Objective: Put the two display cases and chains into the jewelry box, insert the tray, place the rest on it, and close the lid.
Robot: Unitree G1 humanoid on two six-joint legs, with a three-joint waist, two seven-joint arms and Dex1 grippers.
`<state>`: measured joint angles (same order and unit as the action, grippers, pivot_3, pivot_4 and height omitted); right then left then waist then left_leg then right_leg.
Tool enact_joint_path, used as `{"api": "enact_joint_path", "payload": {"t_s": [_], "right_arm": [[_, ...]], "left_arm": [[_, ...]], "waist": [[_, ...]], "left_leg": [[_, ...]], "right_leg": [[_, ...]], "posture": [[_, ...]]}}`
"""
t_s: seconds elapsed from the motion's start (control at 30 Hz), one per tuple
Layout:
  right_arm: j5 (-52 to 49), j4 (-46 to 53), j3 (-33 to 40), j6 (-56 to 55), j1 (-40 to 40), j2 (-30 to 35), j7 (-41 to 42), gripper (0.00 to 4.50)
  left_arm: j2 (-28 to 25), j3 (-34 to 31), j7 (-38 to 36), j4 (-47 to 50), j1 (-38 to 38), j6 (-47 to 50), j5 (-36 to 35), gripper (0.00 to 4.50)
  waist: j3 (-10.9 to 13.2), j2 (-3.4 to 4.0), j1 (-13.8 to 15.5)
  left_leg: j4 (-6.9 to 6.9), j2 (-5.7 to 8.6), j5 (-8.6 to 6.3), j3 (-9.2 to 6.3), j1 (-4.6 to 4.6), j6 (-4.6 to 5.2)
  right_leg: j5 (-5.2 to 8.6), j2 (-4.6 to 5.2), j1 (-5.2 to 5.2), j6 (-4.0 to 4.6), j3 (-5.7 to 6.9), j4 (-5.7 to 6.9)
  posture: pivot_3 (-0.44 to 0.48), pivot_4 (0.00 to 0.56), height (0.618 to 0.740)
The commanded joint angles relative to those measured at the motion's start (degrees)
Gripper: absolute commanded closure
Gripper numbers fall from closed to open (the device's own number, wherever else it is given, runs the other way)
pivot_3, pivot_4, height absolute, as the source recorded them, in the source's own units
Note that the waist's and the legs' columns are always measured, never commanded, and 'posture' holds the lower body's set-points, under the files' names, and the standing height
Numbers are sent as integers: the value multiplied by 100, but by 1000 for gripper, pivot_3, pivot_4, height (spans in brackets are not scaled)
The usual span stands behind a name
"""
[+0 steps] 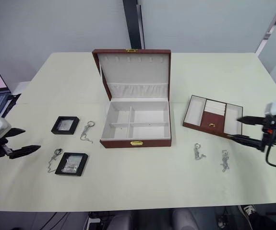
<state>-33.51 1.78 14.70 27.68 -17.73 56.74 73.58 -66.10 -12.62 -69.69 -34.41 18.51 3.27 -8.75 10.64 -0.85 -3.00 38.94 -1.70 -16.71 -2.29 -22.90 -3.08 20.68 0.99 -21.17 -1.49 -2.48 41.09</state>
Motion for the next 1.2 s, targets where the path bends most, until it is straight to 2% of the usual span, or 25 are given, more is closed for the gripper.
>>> {"api": "enact_joint_path", "payload": {"t_s": [0.03, 0.17, 0.27, 0.33, 0.43, 0.57, 0.63, 0.77, 0.87, 1.2], "right_arm": [[-586, 946, -71, 541, -322, -281, -438, 31], [-938, 1947, -626, 906, -690, -926, -960, 31], [-841, 2174, -915, 866, -833, -1342, -1336, 31], [-726, 2217, -1072, 777, -849, -1543, -1490, 31], [-668, 2296, -1232, 704, -739, -1755, -1627, 31], [-500, 2284, -1478, 581, -576, -1797, -1529, 31], [-486, 2256, -1533, 544, -588, -1799, -1502, 31], [-321, 2145, -1697, 400, -628, -1770, -1361, 31], [-254, 2071, -1766, 379, -715, -1767, -1308, 31], [-260, 1977, -1837, 520, -1005, -1740, -1191, 31]], "left_arm": [[-130, 356, -229, -263, 428, -297, 283, 0], [-57, 802, -444, -533, 1003, -481, 549, 0], [-48, 610, -443, -490, 1012, -253, 293, 0], [15, 282, -397, -207, 728, 60, -38, 0], [277, -564, -40, 514, -52, 662, -680, 0], [862, -1572, 582, 1795, -1317, 1204, -1208, 0], [1117, -1869, 825, 2266, -1701, 1354, -1368, 0], [1568, -2155, 1283, 2986, -2338, 1458, -1453, 0], [2155, -2367, 1874, 3411, -2701, 1159, -1417, 0], [3247, -2418, 2729, 3493, -3179, 370, -1421, 0]], "waist": [[0, 0, 8], [0, -1, 2], [-1, -4, 3], [-1, -4, -21], [-1, -4, -29], [-1, -5, -39], [-3, -8, -27], [-10, -19, -13], [-10, -19, -2], [-16, -30, 30]], "left_leg": [[0, 2, 0, -1, -1, 0], [1, 2, 0, -4, -2, 0], [2, 2, 0, -10, -8, 1], [3, 6, 0, -4, -9, 1], [3, 2, 0, -4, -7, 1], [3, -6, 0, -11, -7, 1], [3, -6, 0, -10, -6, 1], [4, -4, 0, -13, -3, 1], [3, -2, 0, -12, -3, 1], [3, 1, -1, -12, -1, 1]], "right_leg": [[0, 1, 0, 0, 1, 0], [0, 0, -1, 0, 4, -1], [0, 0, -5, 0, 10, -2], [0, 7, -8, 0, 7, -2], [0, 11, -11, 0, 8, 1], [0, 19, -16, 0, 13, 5], [0, 20, -15, 0, 12, 5], [0, 20, -8, 0, 12, 3], [0, 21, -6, 0, 11, -1], [0, 25, -1, 1, 13, -5]], "posture": [[0, 150, 740], [0, 150, 740], [0, 150, 740], [0, 150, 740], [0, 150, 740], [0, 150, 740], [0, 150, 740], [0, 150, 740], [0, 150, 740], [0, 150, 740]]}}
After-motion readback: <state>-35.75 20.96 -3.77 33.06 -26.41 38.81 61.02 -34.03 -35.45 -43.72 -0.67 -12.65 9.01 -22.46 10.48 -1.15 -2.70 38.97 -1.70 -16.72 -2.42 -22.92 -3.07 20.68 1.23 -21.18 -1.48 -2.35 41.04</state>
